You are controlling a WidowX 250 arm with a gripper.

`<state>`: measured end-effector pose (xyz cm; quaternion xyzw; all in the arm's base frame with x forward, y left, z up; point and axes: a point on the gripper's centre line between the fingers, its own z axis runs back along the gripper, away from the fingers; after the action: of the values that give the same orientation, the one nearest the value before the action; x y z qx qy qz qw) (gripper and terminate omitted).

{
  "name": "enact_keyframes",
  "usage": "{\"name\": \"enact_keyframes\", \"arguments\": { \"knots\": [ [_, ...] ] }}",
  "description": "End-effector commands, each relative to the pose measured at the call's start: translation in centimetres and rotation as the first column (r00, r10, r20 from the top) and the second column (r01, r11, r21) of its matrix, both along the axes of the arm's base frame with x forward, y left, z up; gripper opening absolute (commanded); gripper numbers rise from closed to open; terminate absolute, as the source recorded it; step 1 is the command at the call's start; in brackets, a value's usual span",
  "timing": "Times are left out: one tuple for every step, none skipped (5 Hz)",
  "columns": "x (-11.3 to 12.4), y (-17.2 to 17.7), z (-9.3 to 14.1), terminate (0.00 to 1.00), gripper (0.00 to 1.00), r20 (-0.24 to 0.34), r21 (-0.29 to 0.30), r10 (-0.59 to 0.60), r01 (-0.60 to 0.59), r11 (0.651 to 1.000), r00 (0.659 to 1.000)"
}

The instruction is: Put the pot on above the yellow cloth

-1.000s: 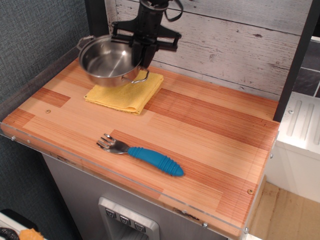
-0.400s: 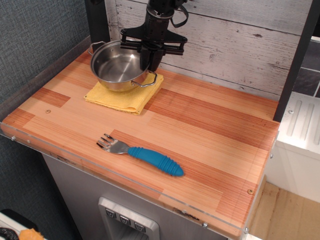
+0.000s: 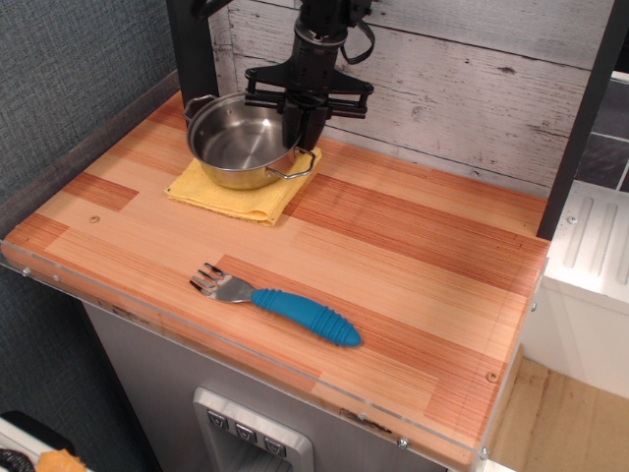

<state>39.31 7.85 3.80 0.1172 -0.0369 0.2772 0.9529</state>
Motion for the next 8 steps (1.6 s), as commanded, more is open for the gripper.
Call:
{"name": "enact_keyframes", "arguments": {
  "knots": [
    [0.1, 0.1, 2.1, 0.0, 1.0, 0.031, -0.004, 0.001, -0.001, 1.0, 1.0],
    [-0.4, 0.4, 3.1, 0.0, 1.0, 0.036, 0.005, 0.007, -0.007, 1.0, 0.999],
    [-0.8, 0.6, 4.2, 0.0, 1.0, 0.04, 0.01, 0.01, -0.011, 1.0, 0.999],
    [-1.1, 0.8, 5.5, 0.0, 1.0, 0.06, 0.019, 0.015, -0.016, 1.0, 0.998],
    [-1.5, 0.7, 7.3, 0.0, 1.0, 0.087, 0.009, 0.027, -0.027, 1.0, 0.996],
    [-2.3, 0.3, 9.0, 0.0, 1.0, 0.083, 0.006, -0.042, 0.041, 0.999, 0.996],
    [-4.3, 0.4, 10.1, 0.0, 1.0, 0.022, 0.015, -0.141, 0.14, 0.99, 0.99],
    [-6.3, -0.3, 11.5, 0.0, 1.0, 0.019, 0.038, -0.168, 0.168, 0.985, 0.986]
  ]
}}
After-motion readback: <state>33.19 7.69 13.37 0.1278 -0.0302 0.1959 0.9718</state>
